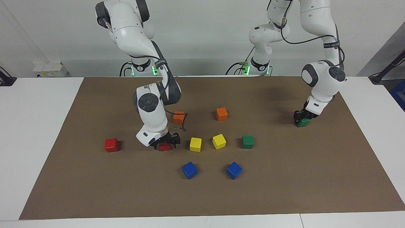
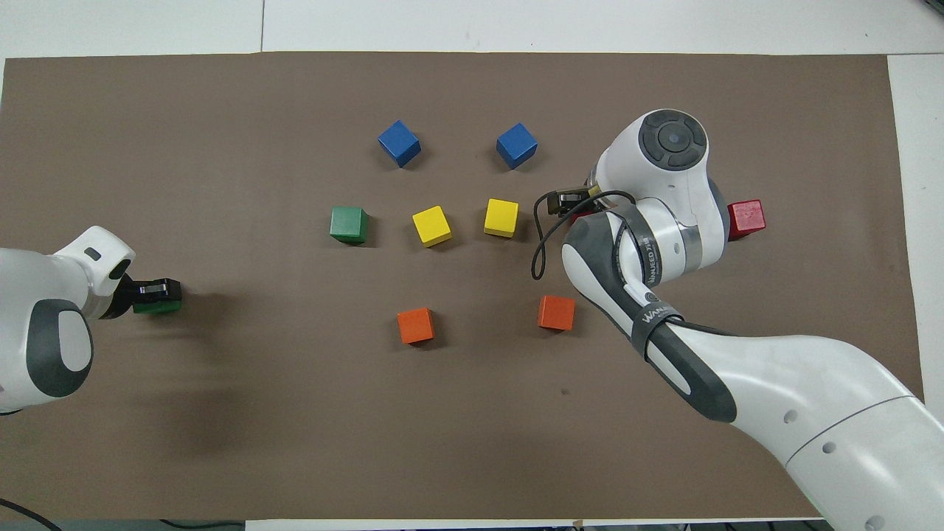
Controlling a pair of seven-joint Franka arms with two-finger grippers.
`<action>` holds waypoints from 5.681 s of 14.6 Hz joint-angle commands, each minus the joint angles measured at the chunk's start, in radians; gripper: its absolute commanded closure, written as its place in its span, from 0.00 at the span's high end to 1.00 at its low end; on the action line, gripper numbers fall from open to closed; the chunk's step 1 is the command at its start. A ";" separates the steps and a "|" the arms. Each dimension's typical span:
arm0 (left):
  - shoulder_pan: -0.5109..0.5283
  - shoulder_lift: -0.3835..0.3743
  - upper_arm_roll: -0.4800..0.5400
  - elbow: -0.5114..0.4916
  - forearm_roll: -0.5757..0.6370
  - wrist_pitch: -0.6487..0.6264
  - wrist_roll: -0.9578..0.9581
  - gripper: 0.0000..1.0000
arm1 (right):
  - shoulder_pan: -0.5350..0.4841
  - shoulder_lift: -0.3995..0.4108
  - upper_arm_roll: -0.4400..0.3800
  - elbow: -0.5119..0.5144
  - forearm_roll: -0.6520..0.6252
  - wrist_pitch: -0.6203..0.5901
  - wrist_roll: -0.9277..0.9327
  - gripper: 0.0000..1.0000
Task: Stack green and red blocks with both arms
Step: 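Set the green cube down with the left gripper while the right grasps red, then grasp the other green cube with the left gripper while the right carries red, then carry the green cube over the placed green cube with the left gripper, then stack the green cube with the left gripper while the right gripper stacks the red cube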
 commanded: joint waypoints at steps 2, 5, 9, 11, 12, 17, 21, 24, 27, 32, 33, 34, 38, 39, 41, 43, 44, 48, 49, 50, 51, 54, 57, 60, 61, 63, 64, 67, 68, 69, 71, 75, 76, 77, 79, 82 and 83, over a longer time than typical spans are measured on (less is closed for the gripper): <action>0.015 0.000 -0.010 -0.006 -0.011 0.023 0.045 1.00 | -0.008 -0.050 0.002 -0.078 -0.003 0.033 -0.027 0.74; 0.011 0.011 -0.010 0.031 -0.010 -0.010 0.065 1.00 | -0.017 -0.075 -0.001 -0.022 -0.006 -0.071 -0.032 0.00; -0.006 0.029 -0.014 0.276 -0.010 -0.270 0.064 1.00 | -0.077 -0.102 -0.003 0.158 -0.007 -0.294 -0.102 0.00; -0.063 0.090 -0.014 0.477 -0.011 -0.441 0.056 1.00 | -0.147 -0.142 -0.003 0.159 -0.004 -0.311 -0.202 0.00; -0.100 0.121 -0.014 0.554 -0.028 -0.484 0.045 1.00 | -0.179 -0.151 -0.003 0.167 -0.003 -0.347 -0.251 0.00; -0.317 0.156 -0.011 0.594 -0.069 -0.429 -0.103 1.00 | -0.302 -0.171 -0.003 0.160 0.010 -0.409 -0.384 0.00; -0.449 0.225 -0.010 0.602 -0.071 -0.382 -0.163 1.00 | -0.353 -0.214 -0.003 0.030 0.010 -0.277 -0.443 0.00; -0.497 0.295 -0.010 0.634 -0.048 -0.359 -0.165 1.00 | -0.365 -0.220 -0.004 -0.015 0.010 -0.220 -0.440 0.00; -0.523 0.321 -0.010 0.634 -0.028 -0.343 -0.166 1.00 | -0.371 -0.227 -0.006 -0.063 0.010 -0.174 -0.440 0.00; -0.531 0.339 -0.008 0.604 -0.022 -0.293 -0.166 1.00 | -0.387 -0.247 -0.006 -0.138 0.008 -0.099 -0.441 0.00; -0.531 0.339 -0.008 0.588 -0.016 -0.276 -0.166 1.00 | -0.393 -0.247 -0.006 -0.150 0.008 -0.084 -0.441 0.00; -0.531 0.339 -0.008 0.564 -0.008 -0.255 -0.166 1.00 | -0.393 -0.253 -0.006 -0.173 0.008 -0.067 -0.441 0.00; -0.531 0.335 -0.008 0.501 -0.008 -0.182 -0.168 1.00 | -0.393 -0.262 -0.006 -0.210 0.008 -0.027 -0.440 0.00; -0.531 0.335 -0.010 0.501 -0.010 -0.179 -0.170 1.00 | -0.393 -0.262 -0.006 -0.210 0.008 -0.027 -0.438 0.00; -0.531 0.336 -0.008 0.499 -0.010 -0.165 -0.179 1.00 | -0.391 -0.262 -0.006 -0.210 0.008 -0.025 -0.434 0.00; -0.531 0.335 -0.008 0.499 -0.010 -0.165 -0.183 0.67 | -0.391 -0.256 -0.006 -0.210 0.008 -0.021 -0.437 0.00; -0.531 0.335 -0.007 0.499 -0.008 -0.171 -0.195 0.36 | -0.391 -0.253 -0.006 -0.210 0.008 -0.019 -0.437 0.00; -0.526 0.335 -0.004 0.511 0.020 -0.190 -0.200 0.00 | -0.387 -0.250 -0.006 -0.207 0.007 -0.018 -0.441 0.00; -0.522 0.330 -0.004 0.516 0.020 -0.205 -0.200 0.00 | -0.388 -0.245 -0.006 -0.207 0.004 -0.010 -0.443 0.00; -0.516 0.322 -0.005 0.531 0.020 -0.225 -0.202 0.00 | -0.388 -0.240 -0.006 -0.207 0.002 -0.002 -0.444 0.00; -0.510 0.309 -0.004 0.548 0.013 -0.268 -0.202 0.00 | -0.388 -0.237 -0.006 -0.207 0.002 0.001 -0.445 0.00; -0.415 0.159 -0.005 0.547 -0.005 -0.424 -0.194 0.00 | -0.388 -0.234 -0.006 -0.204 -0.004 0.001 -0.445 0.00; -0.307 0.048 -0.005 0.541 -0.005 -0.555 -0.159 0.00 | -0.390 -0.228 -0.006 -0.204 -0.004 0.014 -0.446 0.00; -0.186 0.002 -0.004 0.521 -0.005 -0.630 -0.007 0.00 | -0.390 -0.219 -0.006 -0.203 -0.004 0.024 -0.449 0.00; -0.140 -0.015 -0.004 0.492 -0.005 -0.621 0.040 0.00 | -0.390 -0.219 -0.006 -0.203 -0.004 0.030 -0.451 0.00; -0.059 -0.040 -0.004 0.432 -0.005 -0.581 0.167 0.00 | -0.391 -0.213 -0.006 -0.203 -0.004 0.031 -0.454 0.00; -0.021 -0.052 -0.005 0.395 -0.005 -0.548 0.207 0.00 | -0.393 -0.210 -0.006 -0.204 -0.004 0.042 -0.460 0.00; 0.010 -0.107 -0.004 0.231 -0.005 -0.376 0.232 0.00 | -0.393 -0.208 -0.006 -0.204 -0.004 0.044 -0.461 0.00; 0.023 -0.118 -0.004 0.188 -0.007 -0.333 0.226 0.00 | -0.393 -0.208 -0.006 -0.204 -0.004 0.044 -0.460 0.00; 0.026 -0.121 -0.004 0.167 -0.011 -0.305 0.217 0.00 | -0.393 -0.208 -0.006 -0.204 -0.004 0.045 -0.460 0.00; 0.020 -0.118 -0.005 0.157 -0.013 -0.274 0.153 0.00 | -0.391 -0.208 -0.006 -0.206 -0.004 0.045 -0.460 0.00; 0.012 -0.119 -0.005 0.128 -0.013 -0.235 0.108 0.00 | -0.391 -0.208 -0.006 -0.210 -0.004 0.051 -0.460 0.01; 0.012 -0.123 -0.005 0.101 -0.013 -0.193 0.079 0.00 | -0.391 -0.208 -0.006 -0.210 -0.004 0.051 -0.458 0.18; 0.012 -0.129 -0.005 0.075 -0.013 -0.160 0.050 0.00 | -0.391 -0.208 -0.006 -0.210 -0.004 0.051 -0.457 0.34; 0.012 -0.132 -0.005 0.054 -0.013 -0.136 0.033 0.00 | -0.390 -0.208 -0.006 -0.210 -0.004 0.051 -0.455 0.39; 0.011 -0.133 -0.005 0.051 -0.013 -0.135 -0.017 0.00 | -0.390 -0.208 -0.006 -0.210 -0.004 0.051 -0.454 0.71; 0.009 -0.133 -0.005 0.047 -0.013 -0.133 -0.024 0.00 | -0.390 -0.208 -0.006 -0.210 -0.004 0.051 -0.454 0.82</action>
